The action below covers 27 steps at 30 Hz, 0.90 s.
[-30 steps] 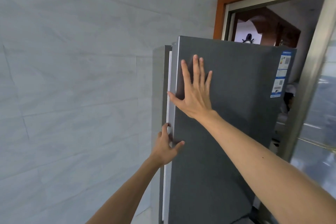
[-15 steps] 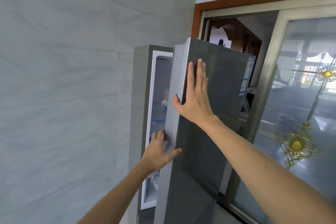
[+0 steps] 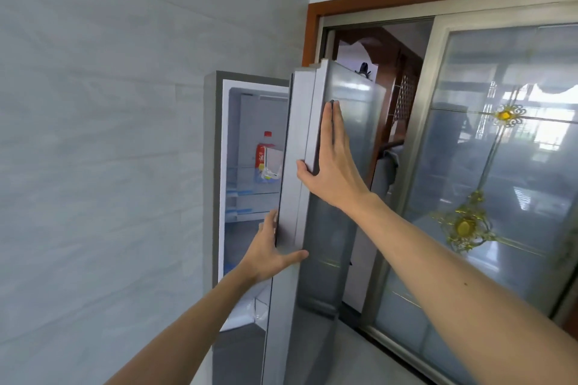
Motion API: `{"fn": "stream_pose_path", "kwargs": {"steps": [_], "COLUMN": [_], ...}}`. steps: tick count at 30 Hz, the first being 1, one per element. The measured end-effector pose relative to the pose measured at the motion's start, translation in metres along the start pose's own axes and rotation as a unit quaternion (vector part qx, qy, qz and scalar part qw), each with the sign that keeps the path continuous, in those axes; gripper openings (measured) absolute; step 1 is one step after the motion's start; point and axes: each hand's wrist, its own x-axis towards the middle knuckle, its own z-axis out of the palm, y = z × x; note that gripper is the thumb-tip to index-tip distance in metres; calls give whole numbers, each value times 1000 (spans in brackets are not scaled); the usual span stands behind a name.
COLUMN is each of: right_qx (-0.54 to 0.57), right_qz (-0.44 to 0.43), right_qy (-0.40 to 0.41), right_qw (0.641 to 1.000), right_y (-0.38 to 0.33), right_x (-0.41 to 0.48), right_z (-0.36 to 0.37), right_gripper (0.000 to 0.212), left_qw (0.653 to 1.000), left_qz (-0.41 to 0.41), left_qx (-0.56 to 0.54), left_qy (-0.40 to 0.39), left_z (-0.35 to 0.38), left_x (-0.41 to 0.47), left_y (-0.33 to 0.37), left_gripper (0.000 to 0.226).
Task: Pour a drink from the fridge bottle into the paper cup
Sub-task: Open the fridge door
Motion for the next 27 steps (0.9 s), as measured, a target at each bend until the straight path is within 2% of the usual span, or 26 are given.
{"fn": "stream_pose_path", "kwargs": {"steps": [6, 9, 13, 19, 22, 27], "right_qx": [0, 18, 18, -138, -234, -264], "right_qz": [29, 60, 103, 97, 94, 163], "right_qy": [-7, 3, 56, 87, 54, -15], "right_qw": [1000, 998, 993, 982, 966, 950], "right_y": [26, 38, 51, 74, 89, 119], "right_x": [-38, -59, -84, -109, -120, -143], "right_z": [-54, -80, -109, -144, -158, -174], "right_gripper": [101, 98, 92, 83, 82, 83], "left_qw": [1000, 999, 998, 989, 983, 972], "left_qz": [18, 14, 14, 33, 49, 72], "left_qx": [0, -23, -28, -14, 3, 28], "left_qy": [-8, -22, -58, -142, -176, -220], "left_z": [43, 59, 80, 118, 140, 176], "left_x": [-32, -37, -32, -24, -21, -13], "left_y": [40, 61, 83, 109, 123, 147], "left_gripper": [121, 107, 92, 102, 100, 101]}}
